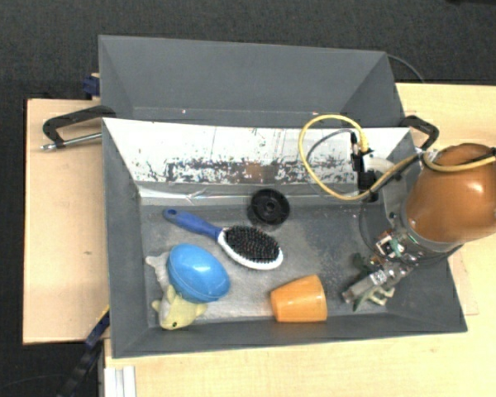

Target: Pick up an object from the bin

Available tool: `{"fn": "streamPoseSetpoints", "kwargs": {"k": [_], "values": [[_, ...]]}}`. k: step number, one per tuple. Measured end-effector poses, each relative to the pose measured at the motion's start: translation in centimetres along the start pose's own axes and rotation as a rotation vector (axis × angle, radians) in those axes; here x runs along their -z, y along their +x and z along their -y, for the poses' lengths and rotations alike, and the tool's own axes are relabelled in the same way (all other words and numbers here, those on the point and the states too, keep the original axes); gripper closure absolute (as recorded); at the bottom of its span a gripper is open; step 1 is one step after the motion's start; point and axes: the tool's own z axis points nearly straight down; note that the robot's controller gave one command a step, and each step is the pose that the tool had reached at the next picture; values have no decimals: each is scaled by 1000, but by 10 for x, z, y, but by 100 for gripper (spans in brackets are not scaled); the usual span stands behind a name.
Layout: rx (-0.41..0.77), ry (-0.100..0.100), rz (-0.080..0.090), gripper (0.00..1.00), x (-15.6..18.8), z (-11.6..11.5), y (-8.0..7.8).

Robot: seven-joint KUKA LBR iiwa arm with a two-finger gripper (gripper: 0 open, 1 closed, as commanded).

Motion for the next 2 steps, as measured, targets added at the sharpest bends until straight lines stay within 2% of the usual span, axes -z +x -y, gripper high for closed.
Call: {"fn": "streamPoseSetpoints", "kwargs": {"k": [1, 2], "values": [[2, -2, -32, 100, 38, 3, -5], [-1, -3, -34, 100, 73, 5, -6]]}}
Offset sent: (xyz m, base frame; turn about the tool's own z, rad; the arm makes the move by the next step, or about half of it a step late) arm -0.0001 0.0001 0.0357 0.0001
